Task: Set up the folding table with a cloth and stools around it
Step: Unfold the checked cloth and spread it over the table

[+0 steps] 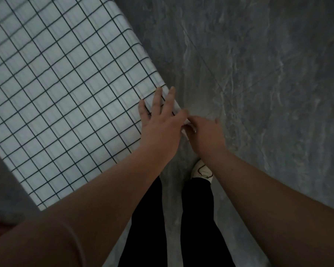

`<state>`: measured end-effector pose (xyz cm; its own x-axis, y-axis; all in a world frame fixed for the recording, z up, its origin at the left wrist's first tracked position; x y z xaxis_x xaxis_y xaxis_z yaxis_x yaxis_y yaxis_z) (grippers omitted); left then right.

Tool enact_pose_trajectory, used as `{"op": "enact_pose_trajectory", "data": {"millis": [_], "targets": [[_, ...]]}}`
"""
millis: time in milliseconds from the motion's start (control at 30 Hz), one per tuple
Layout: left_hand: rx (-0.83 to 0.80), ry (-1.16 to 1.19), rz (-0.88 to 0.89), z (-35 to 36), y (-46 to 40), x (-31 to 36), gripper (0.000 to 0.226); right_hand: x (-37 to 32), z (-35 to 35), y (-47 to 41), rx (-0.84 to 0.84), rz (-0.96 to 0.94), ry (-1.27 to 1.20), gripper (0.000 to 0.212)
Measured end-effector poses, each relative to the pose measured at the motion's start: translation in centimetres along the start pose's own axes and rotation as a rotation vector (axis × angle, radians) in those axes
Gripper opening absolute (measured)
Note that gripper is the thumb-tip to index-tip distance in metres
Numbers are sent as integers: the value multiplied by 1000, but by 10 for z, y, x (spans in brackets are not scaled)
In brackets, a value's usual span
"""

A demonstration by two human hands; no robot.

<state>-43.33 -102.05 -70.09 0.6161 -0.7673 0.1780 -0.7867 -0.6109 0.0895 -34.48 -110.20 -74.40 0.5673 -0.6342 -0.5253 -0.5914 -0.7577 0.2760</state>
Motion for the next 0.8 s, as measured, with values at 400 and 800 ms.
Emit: {"op": "enact_pose_trajectory", "data": {"millis": [400,800], "targets": [[16,-11,-35,0,2,1,90,-10,8,11,-94,138,-297,57],[-74,-28,-41,6,5,-4,90,-17,4,2,-178,103,-175,47]]}}
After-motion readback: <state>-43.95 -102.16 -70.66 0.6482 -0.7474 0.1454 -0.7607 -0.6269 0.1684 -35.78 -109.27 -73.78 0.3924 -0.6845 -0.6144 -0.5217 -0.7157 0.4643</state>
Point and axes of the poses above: each hand's wrist, its own y-axis away from the middle knuckle, its own z-axis out of the palm, x = y × z, the point moved 8 cm from there along -y, towards the middle knuckle, and after that the axes turned 8 degrees about x, right-handed, at the moved point
